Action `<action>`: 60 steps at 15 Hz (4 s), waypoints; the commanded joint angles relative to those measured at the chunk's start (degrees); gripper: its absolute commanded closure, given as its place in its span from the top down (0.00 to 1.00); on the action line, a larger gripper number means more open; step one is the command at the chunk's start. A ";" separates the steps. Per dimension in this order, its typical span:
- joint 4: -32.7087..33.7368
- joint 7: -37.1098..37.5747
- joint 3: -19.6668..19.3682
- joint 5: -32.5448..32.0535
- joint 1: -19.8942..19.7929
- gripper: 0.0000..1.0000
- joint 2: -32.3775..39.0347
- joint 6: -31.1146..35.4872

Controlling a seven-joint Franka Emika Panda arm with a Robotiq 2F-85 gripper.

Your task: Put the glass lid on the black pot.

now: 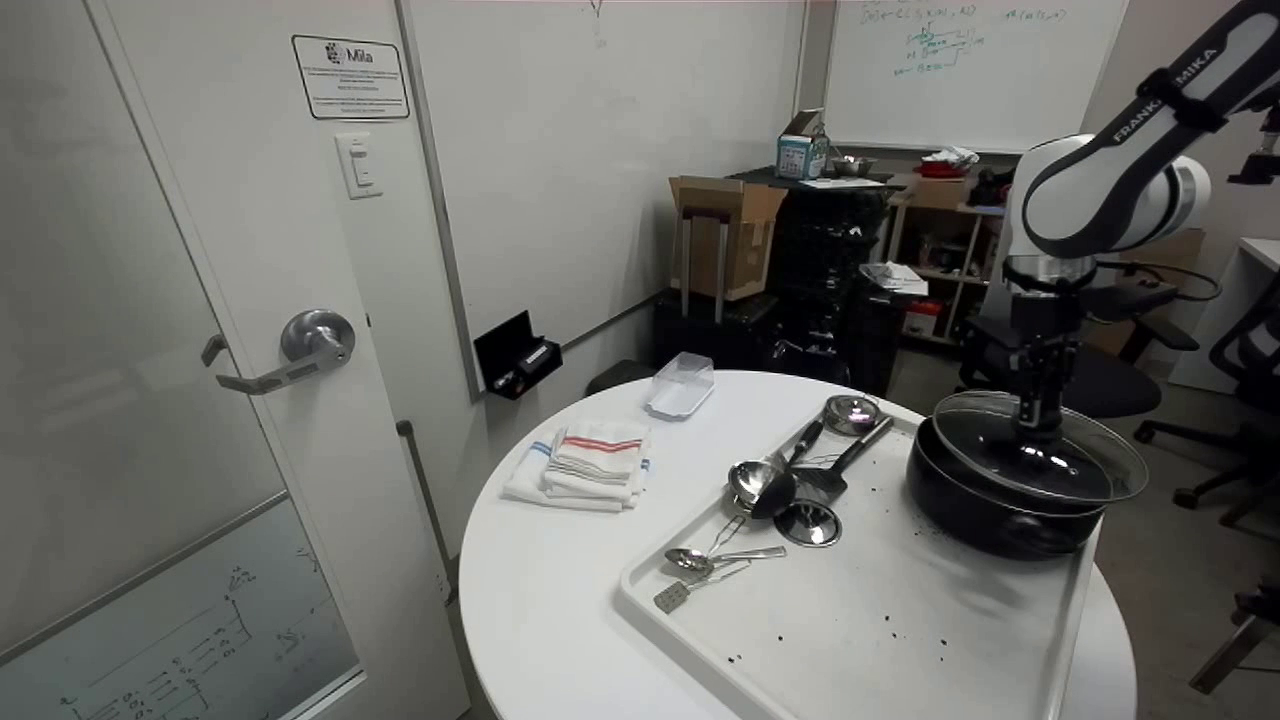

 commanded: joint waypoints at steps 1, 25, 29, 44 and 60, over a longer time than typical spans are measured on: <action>2.95 0.65 -0.24 1.50 -0.79 0.25 1.07 -2.51; 7.43 0.39 1.37 3.66 -1.62 0.25 6.53 -1.97; 7.89 0.33 1.44 3.81 -1.78 0.25 7.14 -2.01; 8.67 0.60 0.96 3.80 -2.36 0.25 8.18 -1.82; 7.59 0.22 2.03 5.14 -2.42 0.88 7.46 0.92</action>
